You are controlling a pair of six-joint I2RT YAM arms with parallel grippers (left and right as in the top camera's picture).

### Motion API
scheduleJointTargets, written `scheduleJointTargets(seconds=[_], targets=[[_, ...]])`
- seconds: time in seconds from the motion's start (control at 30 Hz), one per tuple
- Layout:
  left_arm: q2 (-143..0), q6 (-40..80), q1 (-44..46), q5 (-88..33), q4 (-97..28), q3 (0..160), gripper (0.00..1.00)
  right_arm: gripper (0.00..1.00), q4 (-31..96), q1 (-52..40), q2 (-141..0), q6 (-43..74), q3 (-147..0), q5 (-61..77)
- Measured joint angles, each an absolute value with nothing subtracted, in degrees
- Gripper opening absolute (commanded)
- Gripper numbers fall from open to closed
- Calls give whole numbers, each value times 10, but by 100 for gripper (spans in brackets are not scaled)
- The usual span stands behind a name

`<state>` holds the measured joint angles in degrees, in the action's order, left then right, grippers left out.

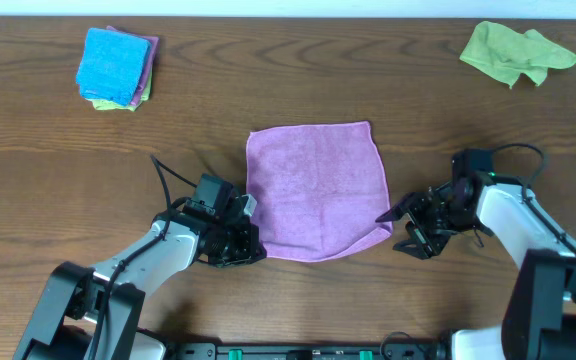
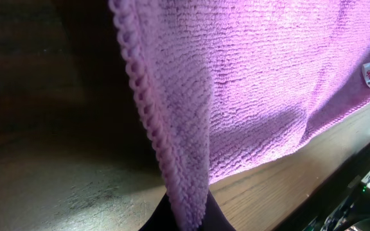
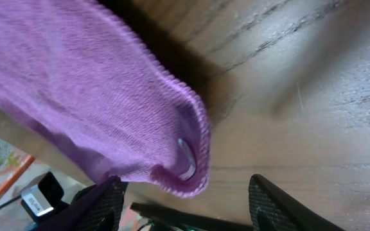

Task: Fold the cloth
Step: 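Reach the right gripper to the cloth's lower-right corner and grasp it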

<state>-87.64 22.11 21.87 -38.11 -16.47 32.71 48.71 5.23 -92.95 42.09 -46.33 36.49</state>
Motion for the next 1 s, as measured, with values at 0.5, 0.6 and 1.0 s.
scheduleJointTargets(seconds=[0.5,0.6,1.0], targets=[[-876,221,219,-380,-161,327,6,49,493,36,-971,429,-463,367],[-876,221,219,-379,-161,327,5,39,501,24,-971,421,-463,368],[-876,221,219,-379,-163,327,6,14,520,19,-971,413,-463,369]])
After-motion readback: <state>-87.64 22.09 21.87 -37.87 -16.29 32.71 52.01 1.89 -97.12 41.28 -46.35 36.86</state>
